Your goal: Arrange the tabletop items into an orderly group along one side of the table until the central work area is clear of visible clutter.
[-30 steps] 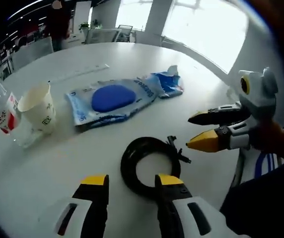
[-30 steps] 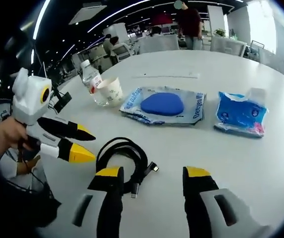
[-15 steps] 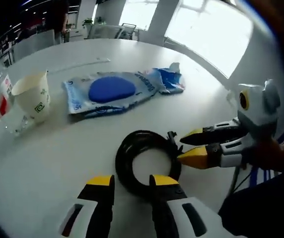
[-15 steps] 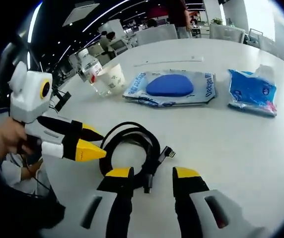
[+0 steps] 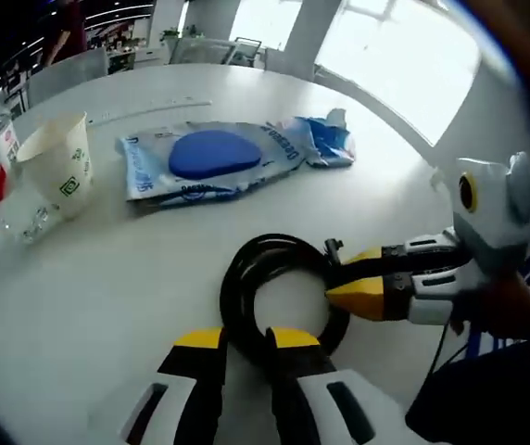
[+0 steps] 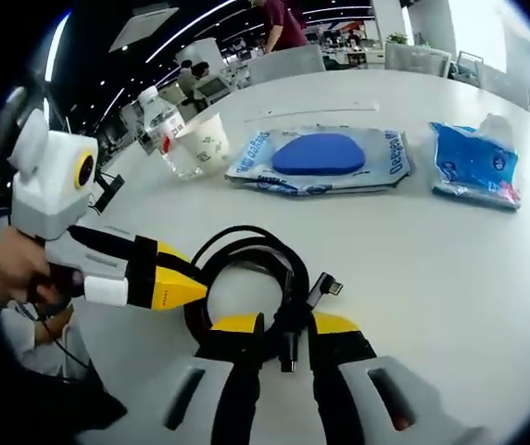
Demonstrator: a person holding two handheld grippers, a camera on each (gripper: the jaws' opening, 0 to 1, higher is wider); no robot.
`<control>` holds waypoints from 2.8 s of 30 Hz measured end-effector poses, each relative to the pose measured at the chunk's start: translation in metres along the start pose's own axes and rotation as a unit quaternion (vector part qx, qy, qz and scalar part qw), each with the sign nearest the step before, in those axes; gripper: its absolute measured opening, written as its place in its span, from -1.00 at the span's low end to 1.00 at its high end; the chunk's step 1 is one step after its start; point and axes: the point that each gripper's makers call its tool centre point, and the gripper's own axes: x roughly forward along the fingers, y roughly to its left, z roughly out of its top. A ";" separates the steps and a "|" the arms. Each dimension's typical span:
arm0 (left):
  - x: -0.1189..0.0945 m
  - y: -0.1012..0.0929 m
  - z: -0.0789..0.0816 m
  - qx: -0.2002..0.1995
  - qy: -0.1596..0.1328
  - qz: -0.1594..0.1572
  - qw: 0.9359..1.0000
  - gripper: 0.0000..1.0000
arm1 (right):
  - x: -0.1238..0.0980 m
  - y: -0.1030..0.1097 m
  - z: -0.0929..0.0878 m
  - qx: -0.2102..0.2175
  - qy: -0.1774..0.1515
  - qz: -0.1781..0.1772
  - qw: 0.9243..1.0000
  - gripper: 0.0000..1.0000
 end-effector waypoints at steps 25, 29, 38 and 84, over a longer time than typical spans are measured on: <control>-0.009 -0.009 0.002 -0.004 0.012 -0.004 1.000 -0.94 | -0.010 -0.004 -0.002 0.061 -0.007 -0.017 0.998 -0.84; -0.011 -0.010 0.011 -0.002 0.008 -0.005 1.000 -0.94 | -0.014 -0.006 0.003 0.071 -0.013 -0.016 0.997 -0.84; -0.013 -0.018 0.029 0.019 0.000 -0.004 1.000 -0.95 | -0.020 -0.016 0.012 0.084 -0.026 -0.021 0.996 -0.84; 0.050 -0.085 0.093 0.043 0.017 -0.049 0.998 -0.94 | -0.042 -0.124 0.031 0.108 -0.040 -0.084 0.990 -0.84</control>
